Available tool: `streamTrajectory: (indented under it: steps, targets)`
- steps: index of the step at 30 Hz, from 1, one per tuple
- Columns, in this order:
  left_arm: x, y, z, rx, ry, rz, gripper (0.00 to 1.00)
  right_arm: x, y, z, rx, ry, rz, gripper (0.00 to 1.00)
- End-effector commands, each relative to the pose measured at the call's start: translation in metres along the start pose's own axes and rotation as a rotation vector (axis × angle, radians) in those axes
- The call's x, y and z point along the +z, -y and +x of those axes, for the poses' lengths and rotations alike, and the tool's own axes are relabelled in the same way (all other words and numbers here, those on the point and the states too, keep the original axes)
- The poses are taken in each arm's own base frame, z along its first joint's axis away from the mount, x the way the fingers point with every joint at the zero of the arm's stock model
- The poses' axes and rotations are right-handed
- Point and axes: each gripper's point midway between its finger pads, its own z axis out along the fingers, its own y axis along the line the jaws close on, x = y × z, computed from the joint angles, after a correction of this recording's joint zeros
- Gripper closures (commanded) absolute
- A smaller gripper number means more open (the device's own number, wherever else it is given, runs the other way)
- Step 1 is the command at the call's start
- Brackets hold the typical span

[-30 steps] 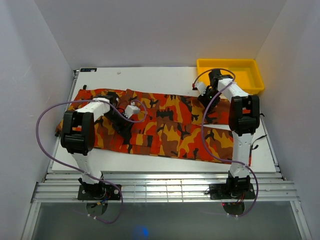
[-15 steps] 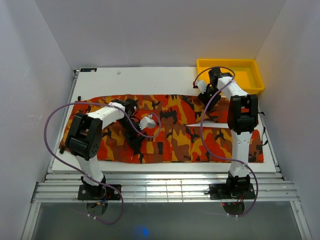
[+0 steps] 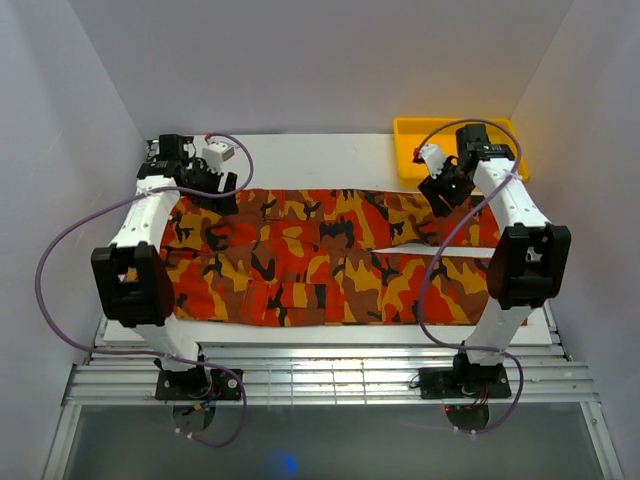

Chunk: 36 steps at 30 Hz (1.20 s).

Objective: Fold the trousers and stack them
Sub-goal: Flatten the trousers out, then fold the trousers

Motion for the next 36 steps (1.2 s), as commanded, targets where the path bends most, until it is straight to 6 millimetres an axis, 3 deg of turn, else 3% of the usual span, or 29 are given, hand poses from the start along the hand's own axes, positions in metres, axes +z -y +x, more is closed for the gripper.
streamTrajectory:
  steps: [1,2,3,5,6,7,12,14,16,17,19,21,23,24,26,27,28,29,30,31,33,34,36]
  targets:
    - [0.042,-0.062,0.042,-0.179,-0.106,-0.113,0.16,0.005,-0.031,0.045,0.014,-0.084,-0.097,0.34]
    - [0.047,-0.074,0.047,-0.196,-0.111,-0.139,0.17,0.003,-0.04,0.051,0.017,-0.082,-0.117,0.37]
    - [0.061,-0.085,0.051,-0.21,-0.123,-0.141,0.17,0.007,-0.06,0.074,0.026,-0.13,-0.172,0.4]
    - [0.075,-0.098,0.054,-0.232,-0.14,-0.156,0.18,-0.005,-0.074,0.094,-0.009,-0.154,-0.185,0.45]
    - [0.079,-0.106,0.044,-0.234,-0.121,-0.162,0.18,-0.008,-0.081,0.11,-0.005,-0.183,-0.202,0.46]
    - [0.093,-0.11,0.056,-0.268,-0.153,-0.155,0.18,-0.01,-0.093,0.134,-0.007,-0.215,-0.219,0.47]
    - [0.122,-0.148,0.067,-0.378,-0.154,-0.196,0.19,-0.011,-0.106,0.199,0.05,-0.333,-0.243,0.49]
    - [0.13,-0.176,0.063,-0.444,-0.125,-0.225,0.19,-0.002,-0.108,0.217,0.053,-0.375,-0.255,0.5]
    - [0.128,-0.182,0.047,-0.45,-0.078,-0.186,0.19,0.004,-0.101,0.226,0.071,-0.377,-0.246,0.5]
    - [0.118,-0.184,0.04,-0.456,-0.05,-0.174,0.18,0.005,-0.091,0.222,0.067,-0.36,-0.224,0.5]
    - [0.098,-0.164,0.026,-0.413,-0.027,-0.088,0.16,-0.003,-0.076,0.212,0.061,-0.313,-0.204,0.47]
    - [0.054,-0.148,0.004,-0.293,0.01,-0.094,0.14,-0.023,-0.056,0.195,0.014,-0.253,-0.17,0.43]
    - [0.015,-0.131,0.01,-0.259,-0.004,-0.086,0.08,-0.049,-0.043,0.183,-0.021,-0.178,-0.123,0.33]
    - [-0.026,-0.12,-0.006,-0.165,0.047,-0.112,0.06,-0.062,-0.042,0.18,-0.088,-0.166,-0.128,0.3]
    - [-0.068,-0.108,0.011,-0.151,0.034,-0.107,0.02,-0.085,-0.042,0.182,-0.14,-0.143,-0.074,0.23]
    - [-0.095,-0.097,0.017,-0.059,0.04,-0.124,0.02,-0.093,-0.053,0.189,-0.226,-0.148,-0.071,0.23]
    - [-0.11,-0.084,0.031,-0.058,0.023,-0.093,0.02,-0.095,-0.057,0.195,-0.265,-0.156,-0.064,0.22]
    - [-0.132,-0.091,0.051,-0.073,0.025,-0.123,0.02,-0.097,-0.062,0.206,-0.294,-0.178,-0.054,0.22]
    - [-0.14,-0.085,0.072,-0.082,0.009,-0.109,0.02,-0.098,-0.076,0.216,-0.332,-0.185,-0.047,0.22]
    - [-0.165,-0.083,0.092,-0.059,0.009,-0.141,0.02,-0.098,-0.079,0.222,-0.407,-0.195,-0.05,0.23]
    - [-0.174,-0.073,0.129,-0.092,-0.028,-0.129,0.06,-0.096,-0.094,0.239,-0.455,-0.21,-0.05,0.25]
    - [-0.185,-0.08,0.151,-0.086,-0.045,-0.158,0.09,-0.095,-0.096,0.243,-0.511,-0.211,-0.053,0.27]
    - [-0.185,-0.082,0.185,-0.118,-0.065,-0.159,0.15,-0.093,-0.101,0.258,-0.508,-0.238,-0.055,0.27]
